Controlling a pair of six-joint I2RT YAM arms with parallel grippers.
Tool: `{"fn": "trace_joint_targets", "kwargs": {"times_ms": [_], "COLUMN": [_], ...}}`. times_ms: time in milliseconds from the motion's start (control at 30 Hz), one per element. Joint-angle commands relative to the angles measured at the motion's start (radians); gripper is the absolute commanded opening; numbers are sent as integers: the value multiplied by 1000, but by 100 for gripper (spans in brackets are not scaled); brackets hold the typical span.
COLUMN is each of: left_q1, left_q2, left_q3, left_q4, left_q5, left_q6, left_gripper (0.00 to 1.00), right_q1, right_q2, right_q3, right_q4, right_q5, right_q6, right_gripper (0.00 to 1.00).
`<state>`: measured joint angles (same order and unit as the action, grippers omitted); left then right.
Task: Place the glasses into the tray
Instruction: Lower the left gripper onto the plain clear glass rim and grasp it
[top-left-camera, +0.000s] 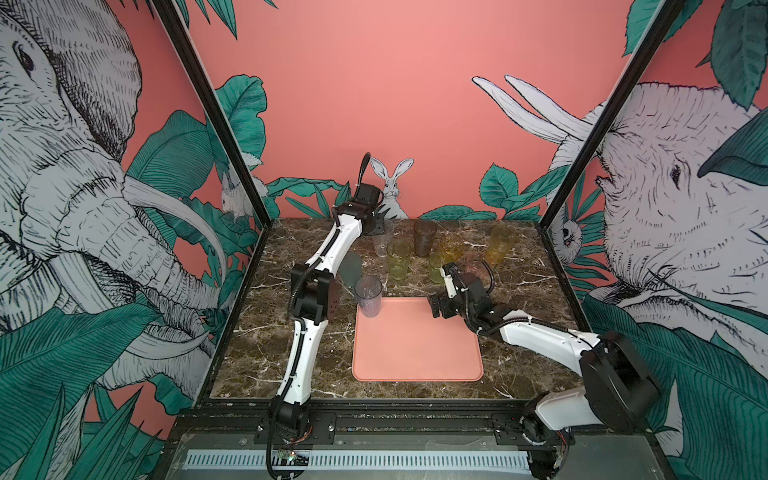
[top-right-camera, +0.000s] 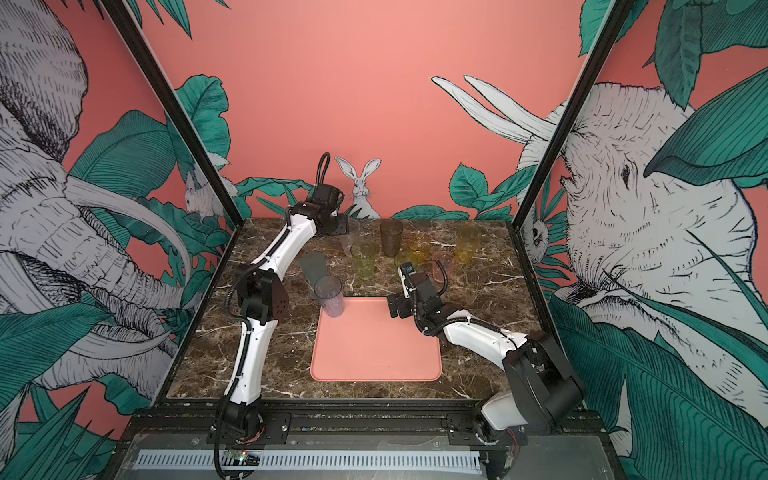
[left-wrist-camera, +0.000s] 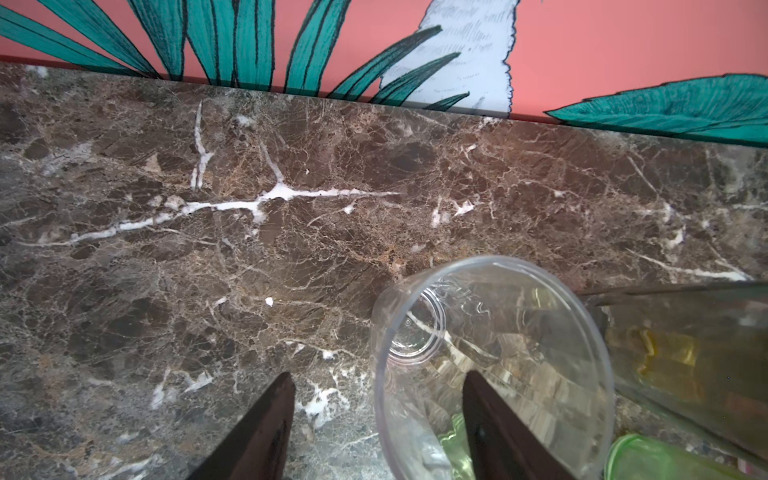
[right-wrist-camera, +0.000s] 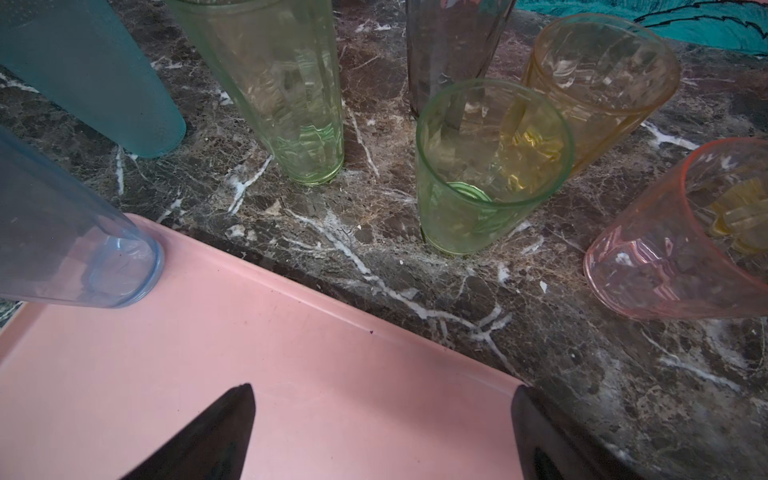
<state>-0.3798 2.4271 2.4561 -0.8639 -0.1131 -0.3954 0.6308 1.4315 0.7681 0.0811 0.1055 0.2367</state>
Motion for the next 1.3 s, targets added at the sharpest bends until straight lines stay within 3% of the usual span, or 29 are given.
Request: {"fn": "trace_joint_targets", "kwargs": {"times_ms": [0,400,1267], "left_q1": [-2,4,24], "left_q2": [6,23,32], "left_q3": [36,41,43], "left_q4": [1,22,14], "left_q5": [-3,-3,34], "left_q6": [-10,-19,-31], "left_gripper": [61,53,20], "right_q1": [7,7,7], "right_q2": [10,23,50], "right_q3": [38,46,63], "right_q4": [2,-7,-18], "right_q5": [10,8,-11], "right_q6": [10,13,28], "right_gripper": [98,98,98]}}
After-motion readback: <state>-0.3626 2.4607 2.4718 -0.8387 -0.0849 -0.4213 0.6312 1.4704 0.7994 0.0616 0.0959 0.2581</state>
